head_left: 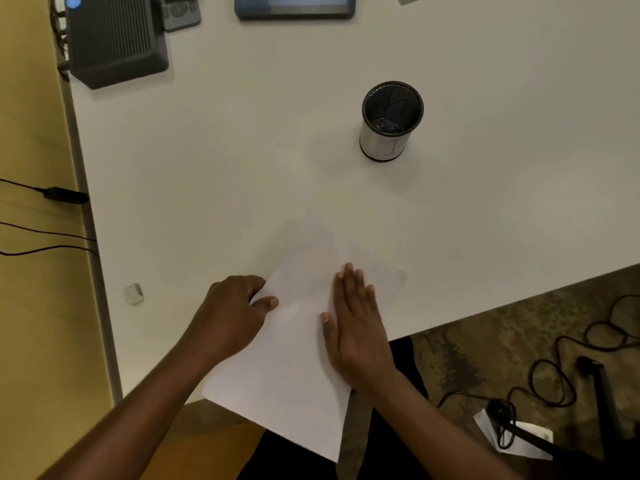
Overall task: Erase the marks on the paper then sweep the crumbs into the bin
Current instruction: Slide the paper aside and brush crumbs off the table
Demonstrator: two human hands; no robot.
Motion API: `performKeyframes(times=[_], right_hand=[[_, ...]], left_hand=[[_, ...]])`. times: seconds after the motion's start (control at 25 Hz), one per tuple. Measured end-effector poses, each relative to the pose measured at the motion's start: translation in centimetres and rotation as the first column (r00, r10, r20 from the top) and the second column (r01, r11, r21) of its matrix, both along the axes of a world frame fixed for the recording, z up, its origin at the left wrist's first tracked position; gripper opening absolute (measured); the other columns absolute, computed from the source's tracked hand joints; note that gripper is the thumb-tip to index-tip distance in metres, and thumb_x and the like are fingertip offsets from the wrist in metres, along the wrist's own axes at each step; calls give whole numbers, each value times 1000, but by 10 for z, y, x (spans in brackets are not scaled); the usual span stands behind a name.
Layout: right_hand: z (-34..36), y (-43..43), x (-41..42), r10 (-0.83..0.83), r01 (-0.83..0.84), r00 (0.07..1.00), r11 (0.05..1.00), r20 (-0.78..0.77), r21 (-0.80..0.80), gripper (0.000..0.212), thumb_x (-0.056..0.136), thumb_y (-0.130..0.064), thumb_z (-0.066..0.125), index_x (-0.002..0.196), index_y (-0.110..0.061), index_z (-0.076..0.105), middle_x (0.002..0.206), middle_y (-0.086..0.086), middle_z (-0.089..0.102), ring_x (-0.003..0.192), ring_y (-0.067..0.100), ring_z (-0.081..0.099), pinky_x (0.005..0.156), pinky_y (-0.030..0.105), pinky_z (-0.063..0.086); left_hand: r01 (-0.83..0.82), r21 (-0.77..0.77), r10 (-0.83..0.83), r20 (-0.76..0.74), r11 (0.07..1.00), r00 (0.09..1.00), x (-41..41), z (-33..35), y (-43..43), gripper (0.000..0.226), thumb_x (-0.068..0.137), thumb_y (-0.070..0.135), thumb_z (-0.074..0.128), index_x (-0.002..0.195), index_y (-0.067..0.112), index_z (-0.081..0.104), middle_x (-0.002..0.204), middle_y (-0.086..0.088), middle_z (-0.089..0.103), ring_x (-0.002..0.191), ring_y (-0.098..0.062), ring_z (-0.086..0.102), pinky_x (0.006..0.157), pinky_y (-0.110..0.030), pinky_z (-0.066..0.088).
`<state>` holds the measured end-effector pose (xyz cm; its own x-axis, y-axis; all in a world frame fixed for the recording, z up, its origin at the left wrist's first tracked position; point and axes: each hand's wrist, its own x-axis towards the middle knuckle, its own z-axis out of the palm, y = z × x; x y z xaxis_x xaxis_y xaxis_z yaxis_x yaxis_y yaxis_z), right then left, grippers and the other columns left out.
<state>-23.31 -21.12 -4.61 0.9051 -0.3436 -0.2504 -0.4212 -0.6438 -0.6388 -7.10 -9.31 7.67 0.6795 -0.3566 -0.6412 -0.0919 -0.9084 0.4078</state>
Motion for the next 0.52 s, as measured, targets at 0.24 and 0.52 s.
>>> performKeyframes(times=[0.24,0.52], right_hand=[[35,19,14,197,-222,956,970,220,97,66,105,-29,34,159,-6,6,170,10,-2,157,25,-4,128,44,7],[4,-20,7,-45,47,998,998,43,-40,68,105,-39,30,159,-4,6,169,12,-4,157,26,-6,126,51,11]], left_hand=[[57,57,-57,5,997,998,12,15,-4,16,97,25,67,84,18,74,65,5,68,64,-10,63,55,-23,40],[53,45,-55,53,998,997,23,33,-7,13,97,25,65,89,25,76,60,12,67,61,-3,62,55,-21,37]])
